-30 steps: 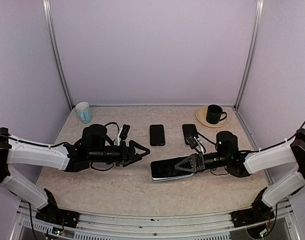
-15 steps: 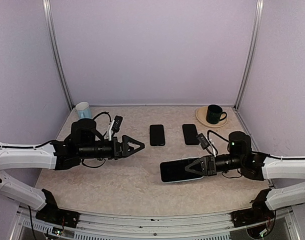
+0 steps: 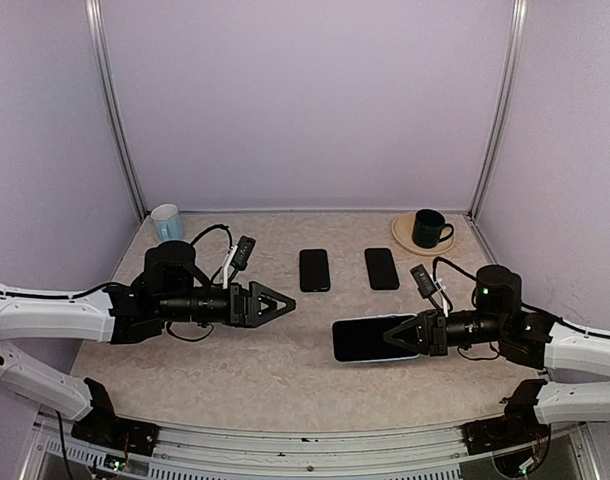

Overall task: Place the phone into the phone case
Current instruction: Press the phone with the phone case.

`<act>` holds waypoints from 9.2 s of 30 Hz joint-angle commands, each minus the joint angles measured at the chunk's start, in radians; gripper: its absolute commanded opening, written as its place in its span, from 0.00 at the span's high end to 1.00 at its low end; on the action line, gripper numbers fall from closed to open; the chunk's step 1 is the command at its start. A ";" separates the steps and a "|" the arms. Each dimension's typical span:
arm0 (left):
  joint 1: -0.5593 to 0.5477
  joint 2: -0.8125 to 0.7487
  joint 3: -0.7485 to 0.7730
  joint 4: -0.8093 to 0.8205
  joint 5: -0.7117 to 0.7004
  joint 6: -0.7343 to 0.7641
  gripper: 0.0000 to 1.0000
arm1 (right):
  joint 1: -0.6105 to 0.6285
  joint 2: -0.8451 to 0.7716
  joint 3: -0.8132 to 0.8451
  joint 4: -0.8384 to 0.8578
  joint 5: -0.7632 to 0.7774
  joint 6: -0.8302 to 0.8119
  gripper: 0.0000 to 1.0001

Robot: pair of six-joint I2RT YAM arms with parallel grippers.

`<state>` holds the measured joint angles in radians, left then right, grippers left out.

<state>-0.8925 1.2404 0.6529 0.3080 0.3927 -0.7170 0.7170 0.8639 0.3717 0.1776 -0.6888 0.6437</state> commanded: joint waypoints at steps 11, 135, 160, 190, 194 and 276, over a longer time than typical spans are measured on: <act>-0.036 0.090 0.118 -0.102 0.044 0.138 0.01 | 0.004 -0.053 -0.011 -0.039 -0.090 -0.134 1.00; -0.139 0.224 0.198 -0.054 0.151 0.212 0.23 | 0.110 -0.077 -0.016 0.139 0.011 -0.117 1.00; -0.166 0.183 0.242 -0.217 -0.022 0.353 0.05 | 0.110 0.002 -0.014 0.127 0.024 -0.093 1.00; -0.607 0.249 0.190 0.071 -0.789 1.130 0.01 | 0.110 0.144 0.043 0.148 -0.037 0.096 1.00; -0.614 0.291 0.223 0.079 -0.754 1.132 0.01 | 0.110 0.146 0.037 0.166 -0.043 0.112 1.00; -0.529 0.523 0.435 -0.049 -0.629 1.173 0.27 | 0.123 0.233 0.027 0.336 -0.131 0.164 1.00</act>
<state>-1.4235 1.7538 1.0706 0.2462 -0.2420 0.4603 0.8295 1.1034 0.3634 0.3943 -0.7815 0.7948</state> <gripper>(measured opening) 0.791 0.090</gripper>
